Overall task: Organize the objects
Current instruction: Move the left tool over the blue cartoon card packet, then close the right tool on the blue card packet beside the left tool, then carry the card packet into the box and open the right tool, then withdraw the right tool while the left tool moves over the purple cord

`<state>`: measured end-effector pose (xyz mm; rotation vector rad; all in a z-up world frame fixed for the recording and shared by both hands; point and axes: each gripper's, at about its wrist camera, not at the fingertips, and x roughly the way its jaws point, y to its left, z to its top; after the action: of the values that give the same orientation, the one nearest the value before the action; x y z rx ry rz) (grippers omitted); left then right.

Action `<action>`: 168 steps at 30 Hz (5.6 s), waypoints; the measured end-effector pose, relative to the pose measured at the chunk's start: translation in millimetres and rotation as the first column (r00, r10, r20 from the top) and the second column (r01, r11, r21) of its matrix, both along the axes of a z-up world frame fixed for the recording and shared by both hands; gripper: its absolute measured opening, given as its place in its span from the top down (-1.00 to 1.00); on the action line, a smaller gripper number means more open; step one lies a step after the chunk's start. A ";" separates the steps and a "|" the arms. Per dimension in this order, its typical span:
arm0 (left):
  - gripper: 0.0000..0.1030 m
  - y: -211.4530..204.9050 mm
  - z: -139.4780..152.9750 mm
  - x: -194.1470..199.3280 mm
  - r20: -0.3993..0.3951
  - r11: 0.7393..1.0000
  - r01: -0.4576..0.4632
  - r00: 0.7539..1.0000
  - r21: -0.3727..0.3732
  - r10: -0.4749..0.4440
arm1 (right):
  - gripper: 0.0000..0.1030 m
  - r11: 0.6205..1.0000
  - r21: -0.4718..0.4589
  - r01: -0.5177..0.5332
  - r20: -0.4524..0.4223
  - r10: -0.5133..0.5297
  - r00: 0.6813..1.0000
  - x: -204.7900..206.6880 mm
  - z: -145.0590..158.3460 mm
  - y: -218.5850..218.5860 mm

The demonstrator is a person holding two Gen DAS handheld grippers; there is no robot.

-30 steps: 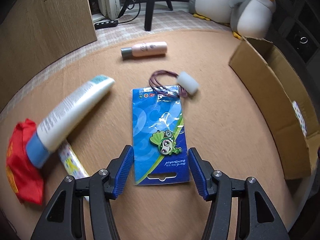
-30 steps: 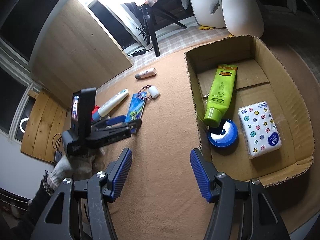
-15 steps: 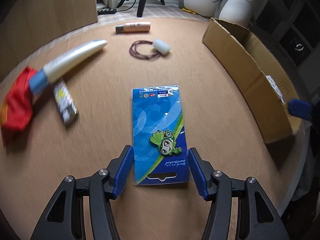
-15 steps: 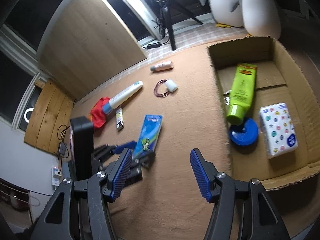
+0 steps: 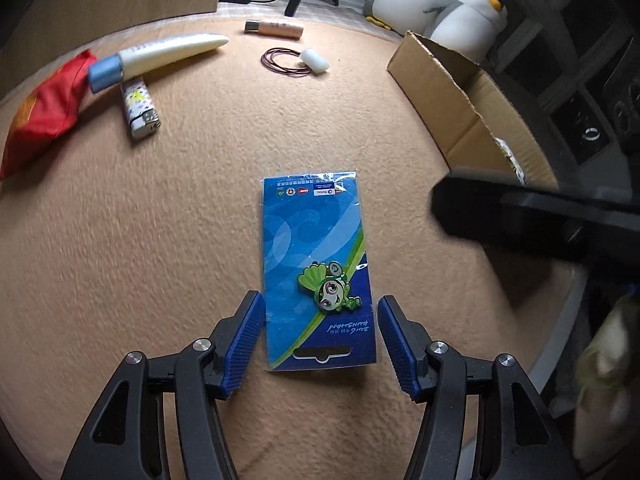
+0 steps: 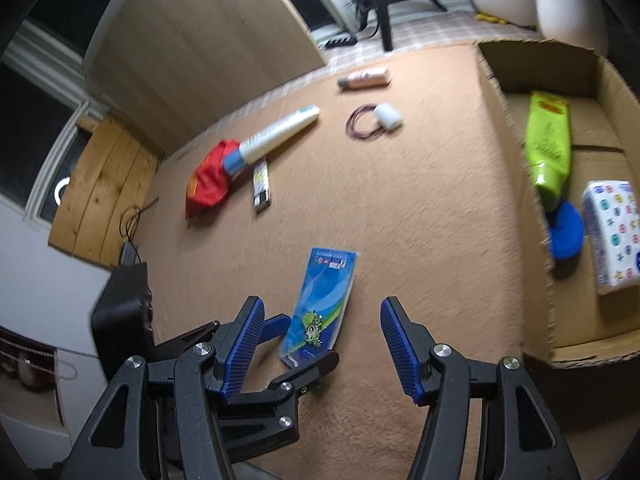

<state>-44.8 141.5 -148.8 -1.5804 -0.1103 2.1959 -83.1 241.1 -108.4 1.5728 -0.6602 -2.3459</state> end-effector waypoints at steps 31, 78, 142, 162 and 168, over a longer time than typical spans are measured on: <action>-0.07 -10.6 -1.6 -2.6 0.050 0.993 -0.002 0.999 0.118 -0.004 | 0.35 0.996 0.046 -0.076 0.123 0.070 0.990 -7.3 -54.9 -25.4; -0.01 108.3 107.7 -46.4 -0.209 0.971 0.202 0.963 0.131 -0.172 | 0.46 0.978 0.175 0.117 -0.146 -0.091 0.985 -5.9 54.4 77.0; -0.28 32.8 48.0 -188.6 -0.094 0.998 -0.055 0.994 -0.037 0.051 | -0.05 0.960 0.178 0.216 -0.193 -0.181 0.964 -16.9 50.6 101.8; 0.29 44.6 -1.5 -263.4 -0.036 0.993 -0.082 0.996 -0.088 0.079 | -0.05 0.969 0.195 0.154 -0.145 -0.127 0.981 -39.1 40.6 73.4; 0.56 50.9 -2.5 -250.6 -0.066 0.989 -0.026 0.998 -0.145 0.017 | -0.05 0.969 0.193 0.155 -0.133 -0.131 0.982 -39.6 37.0 73.1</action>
<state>-295.4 192.4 -151.3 -1.5888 0.0549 2.3157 -122.8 314.2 -71.5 1.4931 -0.5389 -2.6650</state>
